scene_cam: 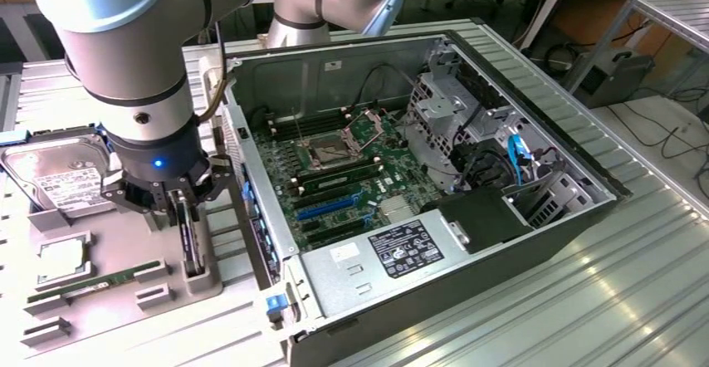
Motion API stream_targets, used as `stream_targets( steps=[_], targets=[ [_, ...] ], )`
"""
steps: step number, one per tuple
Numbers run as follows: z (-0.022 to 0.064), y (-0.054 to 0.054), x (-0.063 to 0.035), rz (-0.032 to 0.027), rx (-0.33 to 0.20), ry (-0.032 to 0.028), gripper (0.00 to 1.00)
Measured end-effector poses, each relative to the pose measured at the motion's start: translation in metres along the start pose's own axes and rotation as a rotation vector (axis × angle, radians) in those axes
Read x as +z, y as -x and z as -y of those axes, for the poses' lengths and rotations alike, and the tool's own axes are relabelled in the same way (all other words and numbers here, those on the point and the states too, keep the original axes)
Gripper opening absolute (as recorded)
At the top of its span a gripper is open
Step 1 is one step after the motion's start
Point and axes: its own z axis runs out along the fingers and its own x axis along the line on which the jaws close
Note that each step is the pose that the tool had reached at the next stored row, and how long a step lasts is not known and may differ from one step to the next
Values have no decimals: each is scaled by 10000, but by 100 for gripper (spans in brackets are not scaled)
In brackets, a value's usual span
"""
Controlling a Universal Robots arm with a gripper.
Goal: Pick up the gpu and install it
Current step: 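Pick up the gpu and move the gpu toward the slot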
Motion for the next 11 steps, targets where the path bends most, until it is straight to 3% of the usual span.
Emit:
stream_targets(
  steps=[2, 11],
  targets=[
    [0, 0, 0, -1, 0, 0, 26],
    [0, 0, 0, 0, 0, 0, 26]
  ],
)
